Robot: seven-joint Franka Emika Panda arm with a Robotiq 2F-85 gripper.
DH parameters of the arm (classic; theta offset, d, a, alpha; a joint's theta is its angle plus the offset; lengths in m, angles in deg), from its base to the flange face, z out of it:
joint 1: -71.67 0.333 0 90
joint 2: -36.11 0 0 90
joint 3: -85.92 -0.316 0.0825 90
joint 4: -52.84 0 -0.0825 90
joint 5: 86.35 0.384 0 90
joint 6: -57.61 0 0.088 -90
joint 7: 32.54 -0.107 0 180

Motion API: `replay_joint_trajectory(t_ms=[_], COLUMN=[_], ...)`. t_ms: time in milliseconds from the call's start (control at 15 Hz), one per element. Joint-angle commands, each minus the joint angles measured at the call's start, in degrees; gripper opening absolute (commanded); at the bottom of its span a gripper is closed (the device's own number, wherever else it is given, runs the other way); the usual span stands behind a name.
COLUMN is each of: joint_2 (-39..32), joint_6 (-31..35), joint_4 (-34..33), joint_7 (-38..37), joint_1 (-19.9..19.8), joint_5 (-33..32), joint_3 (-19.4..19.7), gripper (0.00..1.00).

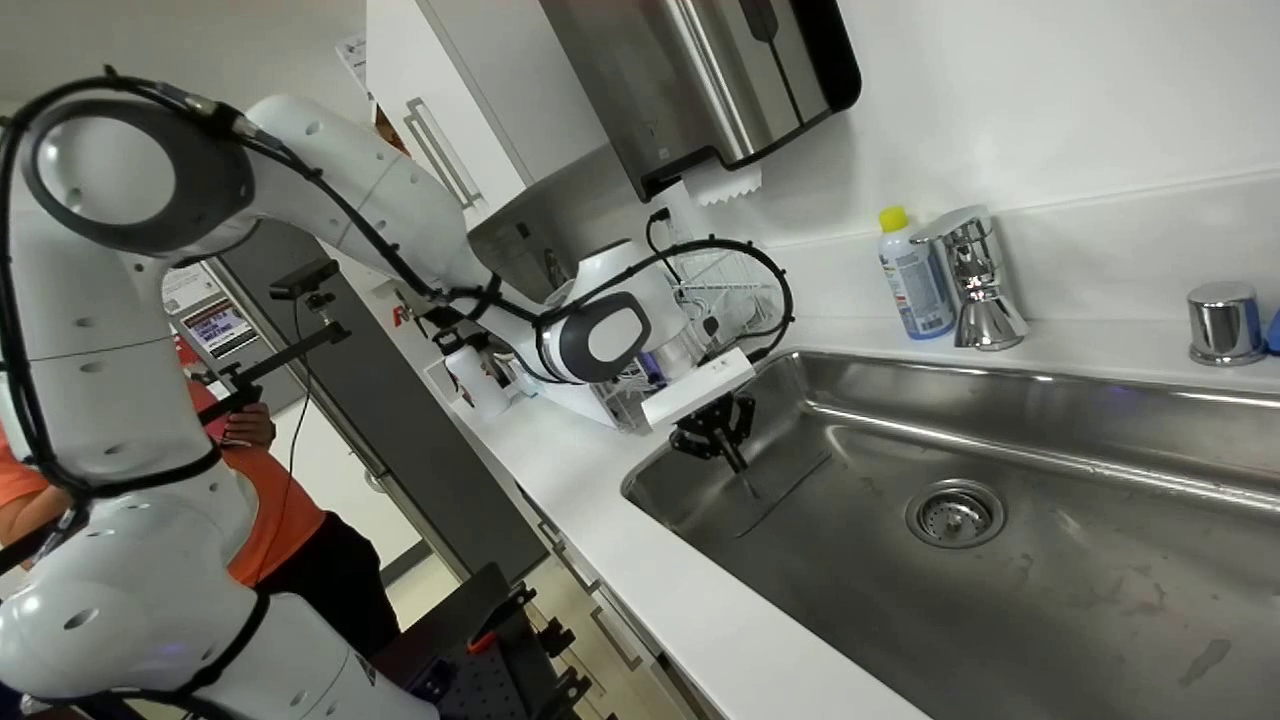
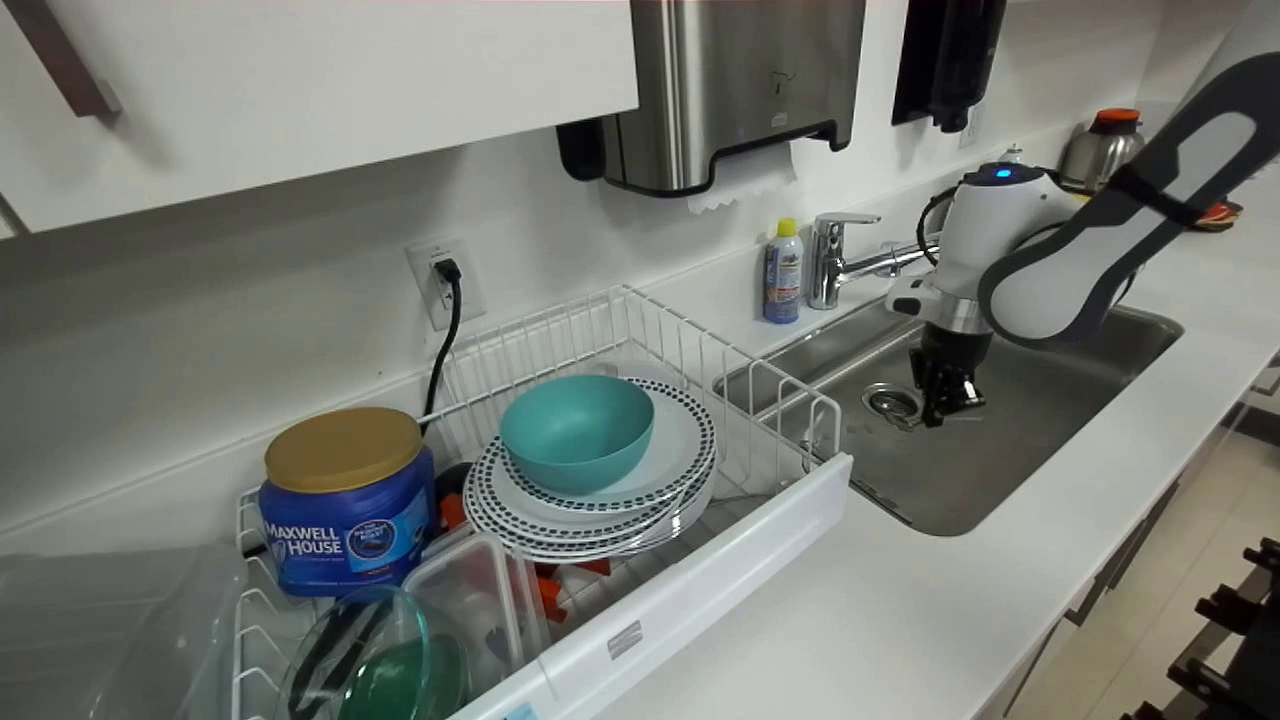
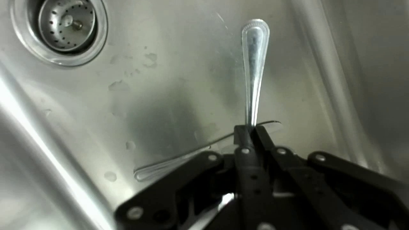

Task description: Pick up the spoon from the sink and put it in the light blue bowl.

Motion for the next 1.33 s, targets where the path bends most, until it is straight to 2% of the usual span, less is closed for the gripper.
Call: replay_joint_trajectory(t_ms=[0, 267, 533, 600, 667, 1067, 1133, 1267], joint_2=[13.44, 24.98, 33.00, 33.90, 30.14, 32.73, 32.97, 34.60], joint_6=[-3.96, -8.39, -14.78, -16.24, -14.01, -15.61, -14.93, -15.37], joint_4=[7.20, 10.17, 9.87, 10.14, 8.07, 9.54, 9.29, 8.40], joint_7=[1.67, 4.07, 9.73, 11.30, 7.57, 8.79, 9.90, 11.32], joint_1=[1.32, 5.33, 10.99, 12.20, 12.37, 13.68, 14.18, 16.22], joint_5=[2.44, 5.68, 10.41, 10.87, 8.66, 8.99, 10.47, 12.09], joint_3=[-2.10, -2.42, 0.13, 0.98, 1.39, 2.28, 2.40, 2.29], gripper=[0.02, 0.02, 0.02, 0.02, 0.08, 0.08, 0.02, 0.02])
